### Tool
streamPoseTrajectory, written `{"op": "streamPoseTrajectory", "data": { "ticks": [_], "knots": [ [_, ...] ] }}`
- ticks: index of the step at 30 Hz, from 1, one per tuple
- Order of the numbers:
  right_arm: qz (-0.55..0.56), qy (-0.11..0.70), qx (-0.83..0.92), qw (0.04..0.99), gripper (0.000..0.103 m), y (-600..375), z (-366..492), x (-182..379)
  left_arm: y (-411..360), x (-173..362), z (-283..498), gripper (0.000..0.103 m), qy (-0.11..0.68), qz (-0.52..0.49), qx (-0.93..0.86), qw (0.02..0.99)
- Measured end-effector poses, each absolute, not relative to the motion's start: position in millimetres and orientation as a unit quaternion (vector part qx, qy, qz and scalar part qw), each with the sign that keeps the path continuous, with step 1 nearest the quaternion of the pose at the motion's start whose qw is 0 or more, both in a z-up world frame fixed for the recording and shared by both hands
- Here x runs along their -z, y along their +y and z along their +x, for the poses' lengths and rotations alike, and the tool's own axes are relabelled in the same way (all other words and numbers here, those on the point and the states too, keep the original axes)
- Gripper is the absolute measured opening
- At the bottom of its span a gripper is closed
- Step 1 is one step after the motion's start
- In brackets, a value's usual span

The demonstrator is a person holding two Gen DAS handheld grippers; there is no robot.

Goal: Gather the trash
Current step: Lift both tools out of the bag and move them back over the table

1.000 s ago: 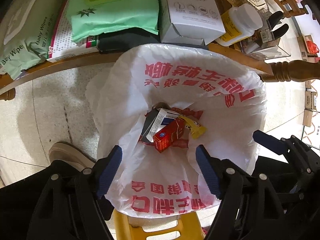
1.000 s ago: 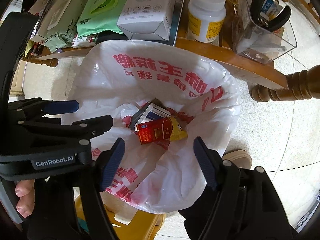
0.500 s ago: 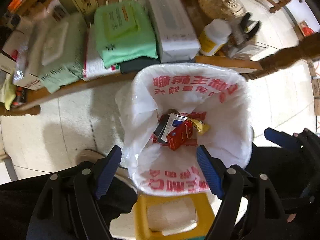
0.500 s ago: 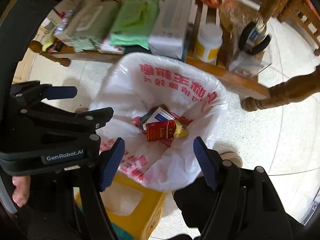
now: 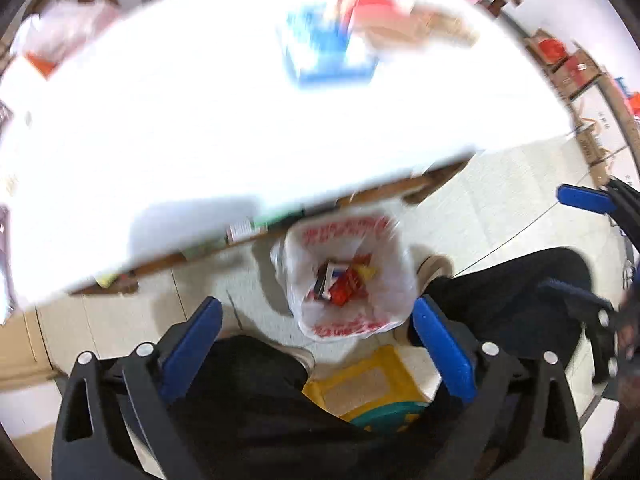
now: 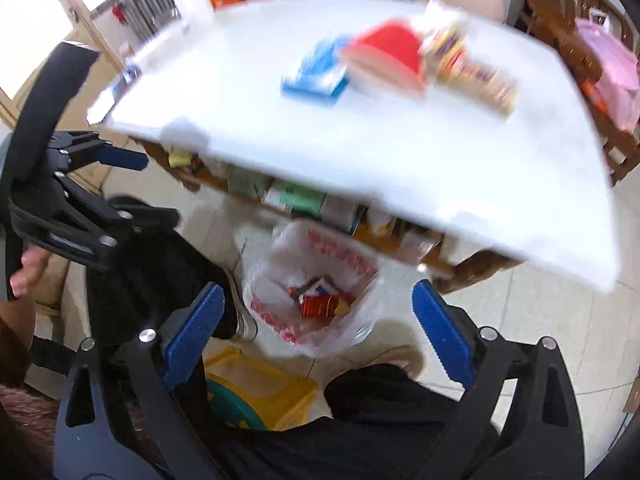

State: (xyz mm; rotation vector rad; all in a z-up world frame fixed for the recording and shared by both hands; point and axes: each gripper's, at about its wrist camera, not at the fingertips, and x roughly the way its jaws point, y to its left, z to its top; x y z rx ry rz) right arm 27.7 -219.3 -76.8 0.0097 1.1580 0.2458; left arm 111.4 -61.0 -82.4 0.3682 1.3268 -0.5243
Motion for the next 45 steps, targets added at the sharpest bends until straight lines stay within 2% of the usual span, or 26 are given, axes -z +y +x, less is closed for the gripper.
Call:
{"op": "streamPoseTrajectory", "data": {
  "ticks": [3, 8, 18, 27, 45],
  "knots": [
    [-0.007, 0.522, -0.098, 0.847, 0.093, -239.3, 32.1, 30.0, -73.5, 30.4, 119.6, 0.095, 0.592, 0.187, 0.249, 0.743],
    [-0.046, 0.468, -0.065, 0.88, 0.096, -267.2, 42.6, -42.2, -92.0, -18.4, 127.4, 0.095, 0.585, 0.206, 0.254, 0.742],
    [-0.061, 0.447, -0.063, 0.89, 0.097, -303.5, 83.6, -99.7, -136.9, -67.7, 142.3, 0.095, 0.575, 0.242, 0.239, 0.744],
    [-0.085, 0.461, -0.072, 0.88, 0.097, -318.9, 127.6, -95.4, -170.3, -64.7, 180.0, 0.095, 0.583, 0.255, 0.234, 0.735],
    [-0.105, 0.512, -0.09, 0.848, 0.097, -336.7, 205.3, -38.0, -195.6, 16.7, 239.9, 0.095, 0.618, 0.267, 0.221, 0.706]
  ]
}}
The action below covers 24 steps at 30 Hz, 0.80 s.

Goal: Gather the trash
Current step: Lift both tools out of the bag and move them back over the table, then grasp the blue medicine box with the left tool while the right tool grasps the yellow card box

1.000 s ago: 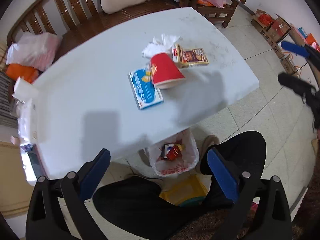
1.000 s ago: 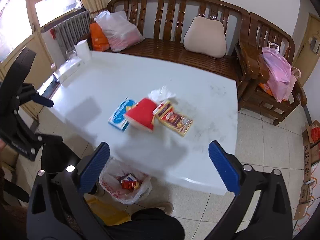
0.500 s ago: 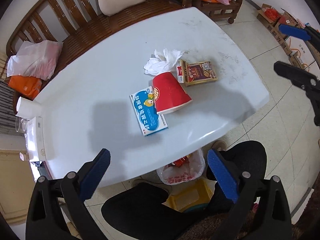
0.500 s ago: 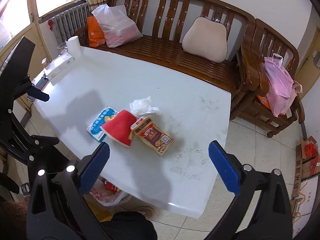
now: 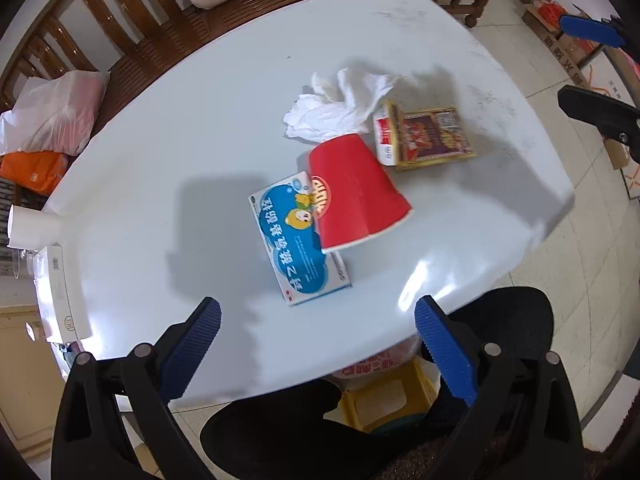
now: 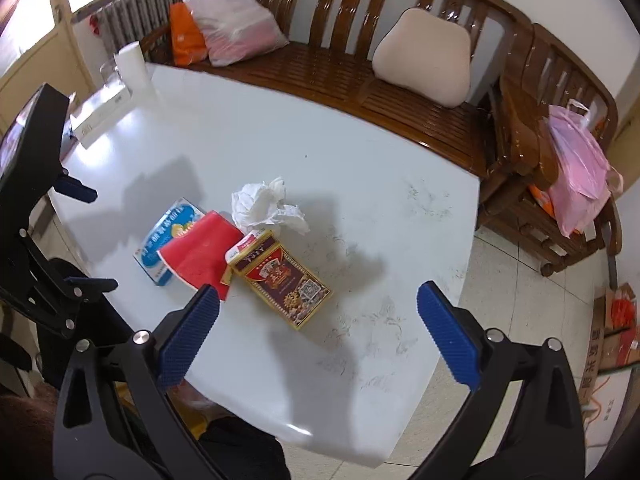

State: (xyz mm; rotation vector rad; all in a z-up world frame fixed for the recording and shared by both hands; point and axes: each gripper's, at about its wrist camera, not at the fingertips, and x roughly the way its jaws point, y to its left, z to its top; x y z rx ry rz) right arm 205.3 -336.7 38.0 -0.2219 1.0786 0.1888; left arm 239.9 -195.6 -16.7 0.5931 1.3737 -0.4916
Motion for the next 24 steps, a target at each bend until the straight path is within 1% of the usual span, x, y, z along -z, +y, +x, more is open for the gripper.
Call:
{"op": "streamPoseTrajectory", "data": {
  "ticks": [11, 24],
  "knots": [
    [-0.15, 0.56, -0.121, 0.806, 0.097, -320.7, 235.0, 17.8, -193.6, 67.6, 257.0, 0.095, 0.648, 0.255, 0.221, 0.683],
    [-0.169, 0.592, -0.15, 0.773, 0.097, -313.8, 251.9, 55.5, -187.3, 93.6, 268.5, 0.095, 0.671, 0.229, 0.22, 0.669]
  ]
}}
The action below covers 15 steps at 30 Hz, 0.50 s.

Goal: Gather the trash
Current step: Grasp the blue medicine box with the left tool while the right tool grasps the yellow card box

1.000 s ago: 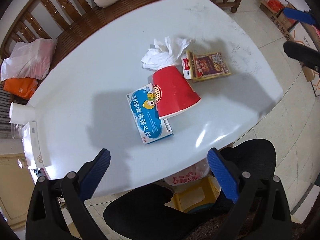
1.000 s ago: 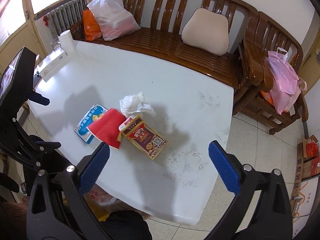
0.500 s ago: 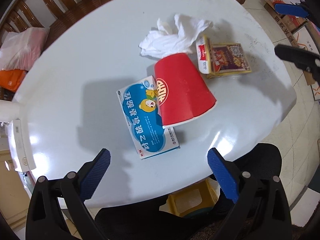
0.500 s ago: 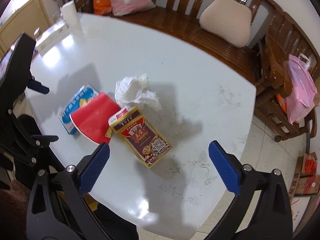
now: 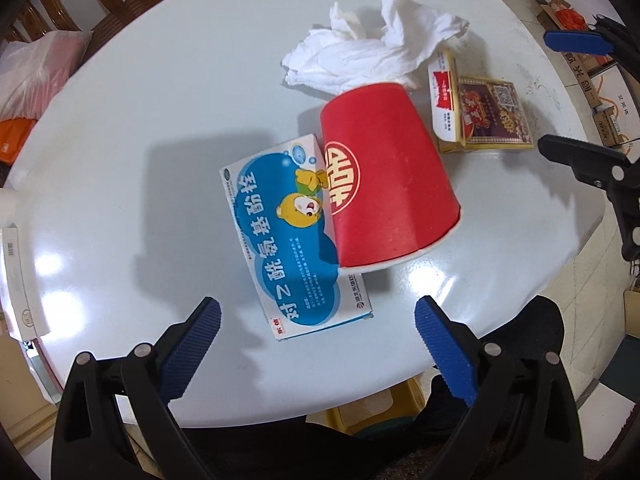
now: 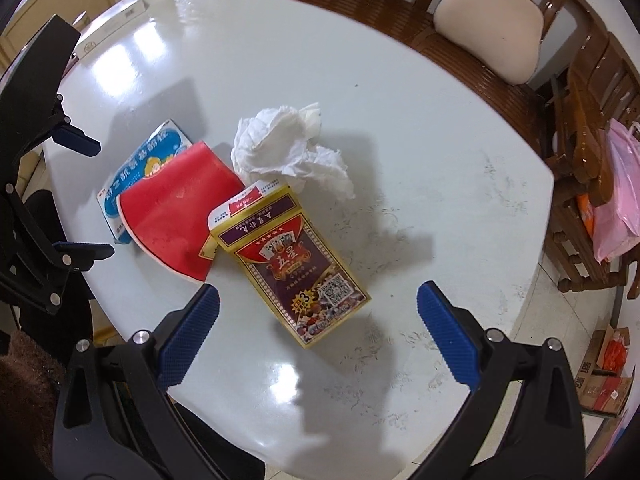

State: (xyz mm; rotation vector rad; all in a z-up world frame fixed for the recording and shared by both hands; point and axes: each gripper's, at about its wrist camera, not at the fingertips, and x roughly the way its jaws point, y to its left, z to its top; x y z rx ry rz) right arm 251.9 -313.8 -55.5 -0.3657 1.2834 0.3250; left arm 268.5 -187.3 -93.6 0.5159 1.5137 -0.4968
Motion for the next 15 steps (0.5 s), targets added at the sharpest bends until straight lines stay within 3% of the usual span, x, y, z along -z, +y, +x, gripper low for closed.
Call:
{"op": "streamPoseTrajectory", "data": {
  "ticks": [15],
  "knots": [
    [-0.239, 0.62, -0.188, 0.723, 0.097, -293.8, 271.5, 109.1, -162.8, 128.4, 277.5, 0.095, 0.688, 0.206, 0.221, 0.659]
  ]
}}
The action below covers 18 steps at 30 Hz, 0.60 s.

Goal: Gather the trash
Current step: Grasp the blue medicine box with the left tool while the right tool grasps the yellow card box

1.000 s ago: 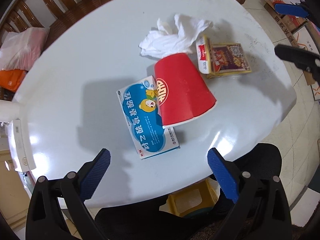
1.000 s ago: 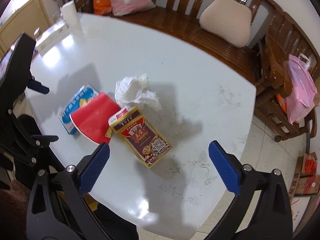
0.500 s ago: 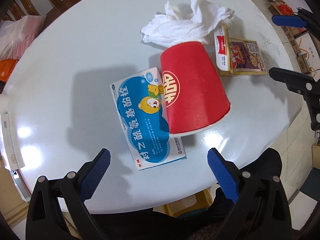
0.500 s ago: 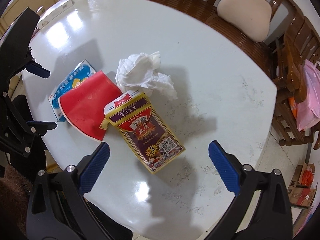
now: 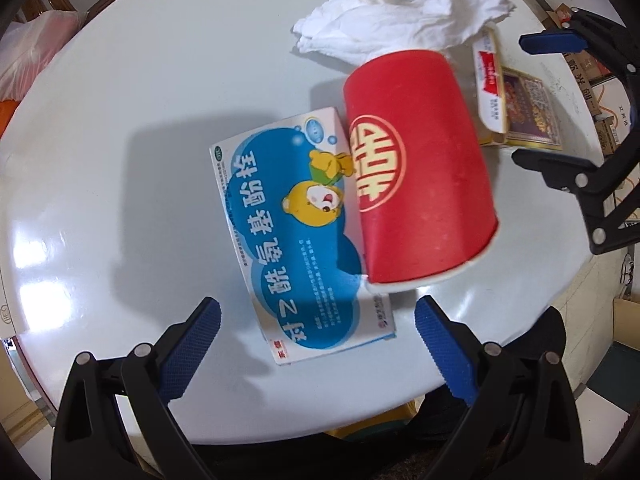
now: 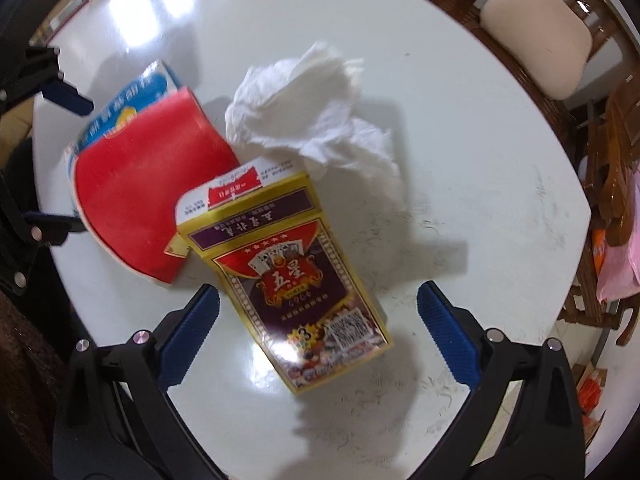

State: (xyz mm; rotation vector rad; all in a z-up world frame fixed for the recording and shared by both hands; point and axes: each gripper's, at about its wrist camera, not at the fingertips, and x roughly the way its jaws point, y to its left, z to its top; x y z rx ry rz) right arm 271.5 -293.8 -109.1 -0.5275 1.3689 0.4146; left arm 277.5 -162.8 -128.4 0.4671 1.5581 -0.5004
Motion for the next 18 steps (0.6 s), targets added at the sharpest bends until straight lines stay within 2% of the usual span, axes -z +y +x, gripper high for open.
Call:
{"op": "streamPoseTrajectory", "data": {
  "ticks": [14, 16, 18],
  "knots": [
    [-0.232, 0.621, -0.193, 0.723, 0.094, -284.9, 292.1, 120.6, -153.8, 138.0, 290.4, 0.095, 0.683, 0.204, 0.219, 0.666],
    [-0.22, 0.623, -0.199, 0.724, 0.09, -285.6, 295.2, 120.3, -153.6, 139.0, 290.0, 0.095, 0.681, 0.207, 0.218, 0.668],
    [-0.204, 0.627, -0.206, 0.723, 0.079, -287.1, 295.0, 119.1, -167.1, 138.5, 287.5, 0.095, 0.679, 0.209, 0.218, 0.669]
  ]
}}
